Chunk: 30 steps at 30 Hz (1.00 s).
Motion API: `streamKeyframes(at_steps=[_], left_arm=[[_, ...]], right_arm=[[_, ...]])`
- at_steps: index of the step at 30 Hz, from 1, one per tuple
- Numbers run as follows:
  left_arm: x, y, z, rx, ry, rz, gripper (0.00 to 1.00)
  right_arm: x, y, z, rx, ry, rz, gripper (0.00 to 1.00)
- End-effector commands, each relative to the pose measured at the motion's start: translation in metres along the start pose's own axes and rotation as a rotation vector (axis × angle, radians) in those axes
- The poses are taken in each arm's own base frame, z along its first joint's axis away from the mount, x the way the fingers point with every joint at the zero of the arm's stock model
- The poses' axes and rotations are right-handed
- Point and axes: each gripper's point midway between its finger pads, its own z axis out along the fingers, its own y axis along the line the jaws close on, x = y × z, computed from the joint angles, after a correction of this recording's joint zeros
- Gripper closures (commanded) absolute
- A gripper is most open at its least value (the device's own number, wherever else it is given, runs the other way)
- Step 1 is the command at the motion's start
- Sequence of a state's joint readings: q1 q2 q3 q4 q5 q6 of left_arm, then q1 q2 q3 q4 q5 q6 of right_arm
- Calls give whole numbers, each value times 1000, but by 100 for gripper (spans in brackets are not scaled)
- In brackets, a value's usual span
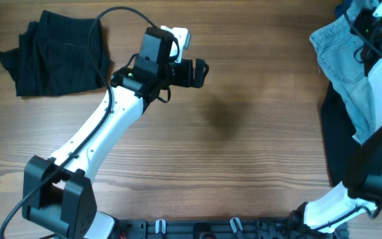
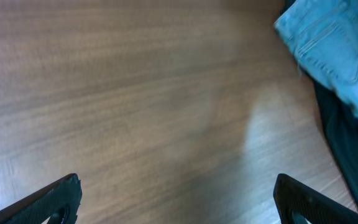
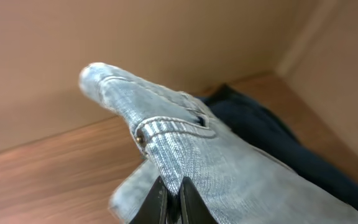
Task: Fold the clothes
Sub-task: 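Drag the grasped jeans with the right gripper to the table center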
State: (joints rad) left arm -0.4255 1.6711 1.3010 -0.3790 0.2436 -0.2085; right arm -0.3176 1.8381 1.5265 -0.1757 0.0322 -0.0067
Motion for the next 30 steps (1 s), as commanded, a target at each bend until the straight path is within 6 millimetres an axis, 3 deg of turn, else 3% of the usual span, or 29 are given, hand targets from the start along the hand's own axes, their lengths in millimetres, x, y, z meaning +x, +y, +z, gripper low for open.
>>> streamKeyframes(at_steps=[1,4,8,12,14,16,19,21,25,30], left_arm=[[-25,-10,-4,28,-88,13,0],[-30,-10,-4,33,-103,-8,0],[-36,8,-12,8,-118,-96,0],[-47,44,-47,-55,-151,-160,0],[-51,61,-68,-91,-170,-192,0],[-52,73,-88,-113,-183,-220,0],[-52,69,-103,-64,-186,-225,0],[-52,59,-103,-18,-175,-213,0],[-52,60,-103,-17,-176,-213,0],[-61,58,-105,-9,-210,-198,0]], right_arm=[[-38,70,-50,-208,-87,-69,96],[-43,110,-77,-327,-94,-109,95],[-32,169,-109,-477,-59,-146,96],[-10,238,-138,-613,-17,-198,96],[-6,262,-150,-640,-18,-200,96],[-6,279,-158,-649,-32,-188,96],[-7,298,-169,-684,-45,-158,96],[-7,308,-174,-705,-47,-144,96],[-2,326,-185,-744,-50,-158,96],[19,358,-212,-829,-28,-240,96]])
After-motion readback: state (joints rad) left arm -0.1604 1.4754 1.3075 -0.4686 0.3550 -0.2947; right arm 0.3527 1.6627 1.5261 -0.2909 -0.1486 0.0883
